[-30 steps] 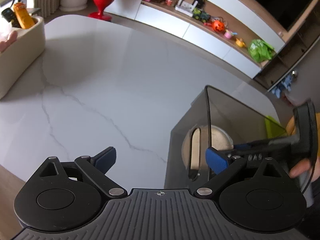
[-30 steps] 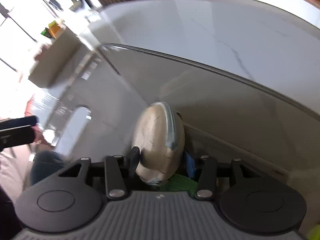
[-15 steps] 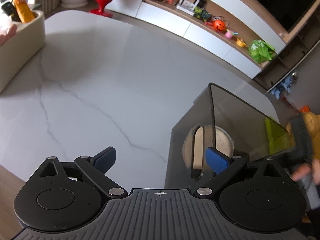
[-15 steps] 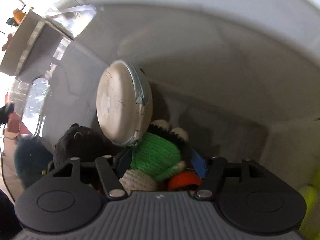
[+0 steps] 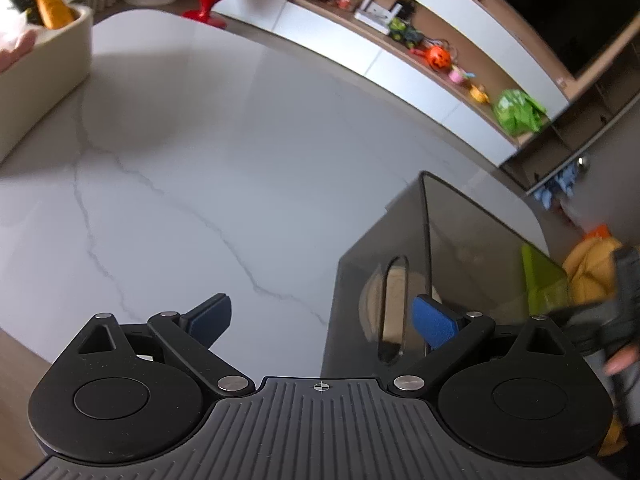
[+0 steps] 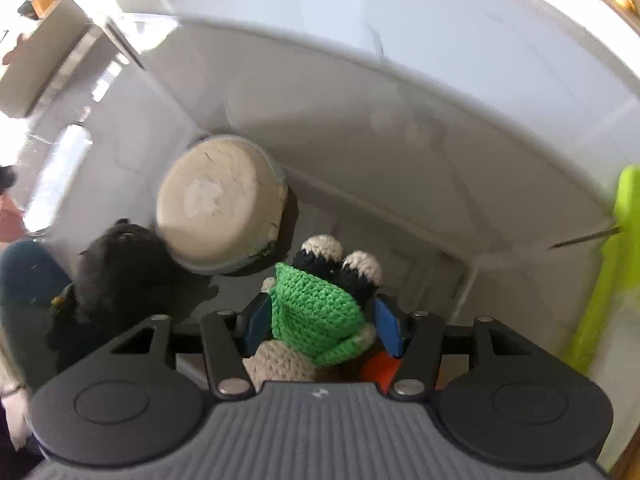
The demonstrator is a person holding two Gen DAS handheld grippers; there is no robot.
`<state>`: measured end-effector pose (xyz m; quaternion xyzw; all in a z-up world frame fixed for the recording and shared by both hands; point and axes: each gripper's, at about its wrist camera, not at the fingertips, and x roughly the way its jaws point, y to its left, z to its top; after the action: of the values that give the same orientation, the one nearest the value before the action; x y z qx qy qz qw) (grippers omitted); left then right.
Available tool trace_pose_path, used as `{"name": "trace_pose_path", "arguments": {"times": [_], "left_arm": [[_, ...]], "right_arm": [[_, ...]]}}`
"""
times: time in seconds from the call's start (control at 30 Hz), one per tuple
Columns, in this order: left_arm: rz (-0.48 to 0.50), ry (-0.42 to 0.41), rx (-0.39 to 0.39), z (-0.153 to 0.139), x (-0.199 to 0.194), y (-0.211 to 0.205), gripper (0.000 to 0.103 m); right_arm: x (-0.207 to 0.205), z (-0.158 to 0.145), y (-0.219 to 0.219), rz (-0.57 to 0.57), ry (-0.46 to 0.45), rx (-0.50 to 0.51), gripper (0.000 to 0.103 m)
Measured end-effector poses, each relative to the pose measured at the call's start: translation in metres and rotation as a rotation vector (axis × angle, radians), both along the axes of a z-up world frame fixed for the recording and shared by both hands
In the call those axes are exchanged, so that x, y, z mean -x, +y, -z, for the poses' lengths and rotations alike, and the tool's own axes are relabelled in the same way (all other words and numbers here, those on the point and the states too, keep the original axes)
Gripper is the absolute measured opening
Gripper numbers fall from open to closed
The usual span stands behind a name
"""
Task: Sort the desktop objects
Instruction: 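Reach into the box with the right tool and push the toys together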
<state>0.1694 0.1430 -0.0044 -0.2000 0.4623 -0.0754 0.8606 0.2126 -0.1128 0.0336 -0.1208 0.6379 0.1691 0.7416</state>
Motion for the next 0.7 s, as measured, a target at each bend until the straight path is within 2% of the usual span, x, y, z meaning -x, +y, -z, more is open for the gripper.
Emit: {"name": "trace_pose_path", "arguments": {"times": [0.03,0.1,0.17,0.2,0.23,0.3,0.4,0.47,0.57,0.7], "left_arm": [[-0.002,-0.006,-0.001,-0.001,0.000,0.001,0.100],[-0.013,-0.012,0.014,-0.002,0.001,0.003,0.100],[-0.023,-0.006,0.025,0.000,0.000,0.005,0.100],[-0.021,-0.003,0.026,0.001,0.000,0.005,0.100],[-0.017,-0.001,0.024,0.002,0.000,0.005,0.100],[-0.016,-0.001,0.023,0.002,0.001,0.005,0.100],[-0.019,-0.005,0.025,0.000,0.001,0.005,0.100],[-0.014,-0.008,0.024,-0.001,0.003,0.006,0.100],[-0.011,0.000,0.019,0.001,0.005,0.007,0.100],[-0.021,0.013,0.025,0.006,0.006,0.012,0.100]], "right_arm": [[0.002,-0.010,-0.002,-0.026,-0.012,0.006,0.069],[0.006,-0.023,-0.005,-0.063,-0.018,0.047,0.069],[0.006,-0.028,-0.008,-0.018,0.009,0.032,0.068],[0.003,-0.028,-0.008,0.011,0.038,0.004,0.065],[0.002,-0.027,-0.008,0.046,0.065,-0.046,0.059],[0.001,-0.012,-0.016,0.103,0.094,-0.199,0.059],[-0.006,0.015,0.009,0.199,0.258,-0.446,0.074],[-0.010,0.021,0.030,0.216,0.364,-0.515,0.075],[-0.016,0.040,0.061,0.181,0.377,-0.456,0.076],[-0.010,0.040,0.072,0.116,0.338,-0.396,0.076]]}}
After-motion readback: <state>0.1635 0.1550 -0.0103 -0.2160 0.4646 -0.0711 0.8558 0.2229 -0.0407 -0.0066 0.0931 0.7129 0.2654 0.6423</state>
